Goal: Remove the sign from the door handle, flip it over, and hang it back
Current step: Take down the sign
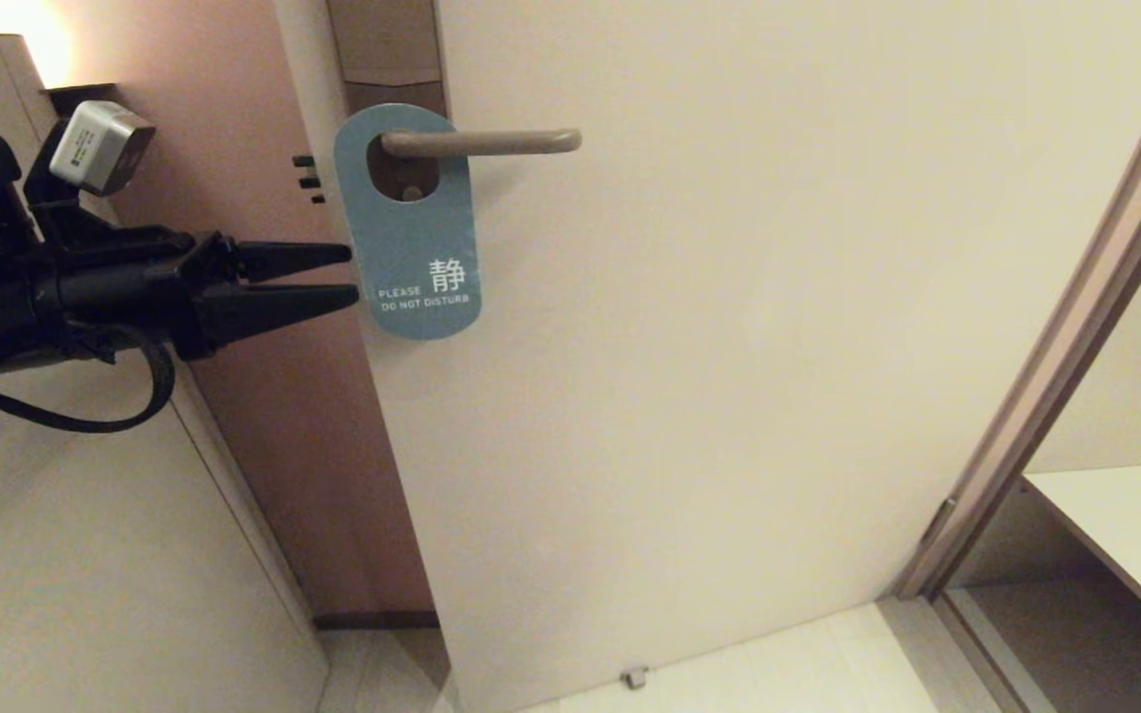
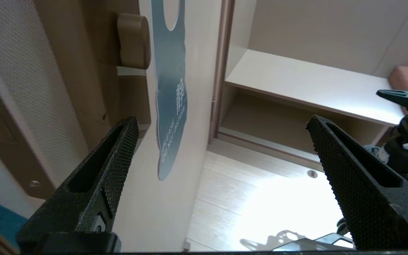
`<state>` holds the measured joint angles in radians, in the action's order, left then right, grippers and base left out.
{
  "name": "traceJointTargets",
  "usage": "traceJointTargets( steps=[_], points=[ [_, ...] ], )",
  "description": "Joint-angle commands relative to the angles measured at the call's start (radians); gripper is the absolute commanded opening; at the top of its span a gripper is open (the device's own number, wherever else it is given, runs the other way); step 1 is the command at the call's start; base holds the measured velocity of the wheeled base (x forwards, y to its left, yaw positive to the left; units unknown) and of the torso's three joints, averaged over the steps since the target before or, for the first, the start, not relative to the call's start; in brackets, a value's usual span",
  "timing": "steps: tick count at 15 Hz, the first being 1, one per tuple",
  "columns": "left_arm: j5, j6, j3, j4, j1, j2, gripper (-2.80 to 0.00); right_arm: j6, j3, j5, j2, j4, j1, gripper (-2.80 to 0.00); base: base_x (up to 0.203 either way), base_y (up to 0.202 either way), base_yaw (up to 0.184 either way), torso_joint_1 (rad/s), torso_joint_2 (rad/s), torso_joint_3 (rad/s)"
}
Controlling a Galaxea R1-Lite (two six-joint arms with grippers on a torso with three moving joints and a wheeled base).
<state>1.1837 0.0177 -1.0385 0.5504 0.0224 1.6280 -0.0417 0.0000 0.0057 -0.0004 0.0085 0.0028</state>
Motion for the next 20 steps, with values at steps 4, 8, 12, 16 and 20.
traceJointTargets(
  steps=[4, 8, 12, 16, 20],
  points=[
    [0.005, 0.002, -0.006, 0.005, -0.033, 0.016, 0.0, -0.001, 0.0, 0.0, 0.0, 0.001, 0.0, -2.8, 0.0, 0.0, 0.0, 0.0, 0.0, 0.0],
    [0.005, 0.004, -0.027, 0.005, -0.054, 0.037, 0.0, -0.001, 0.0, 0.0, 0.0, 0.001, 0.0, -2.8, 0.0, 0.0, 0.0, 0.0, 0.0, 0.0],
    [0.005, 0.002, -0.079, 0.005, -0.059, 0.073, 0.0, -0.001, 0.0, 0.0, 0.0, -0.001, 0.0, -2.8, 0.0, 0.0, 0.0, 0.0, 0.0, 0.0],
    [0.004, 0.001, -0.085, 0.005, -0.084, 0.076, 0.0, -0.001, 0.0, 0.0, 0.0, 0.0, 0.001, -2.8, 0.0, 0.0, 0.0, 0.0, 0.0, 0.0],
    [0.002, -0.002, -0.104, 0.006, -0.084, 0.092, 0.0, -0.001, 0.0, 0.0, 0.0, 0.001, 0.0, -2.8, 0.0, 0.0, 0.0, 0.0, 0.0, 0.0]
  ],
)
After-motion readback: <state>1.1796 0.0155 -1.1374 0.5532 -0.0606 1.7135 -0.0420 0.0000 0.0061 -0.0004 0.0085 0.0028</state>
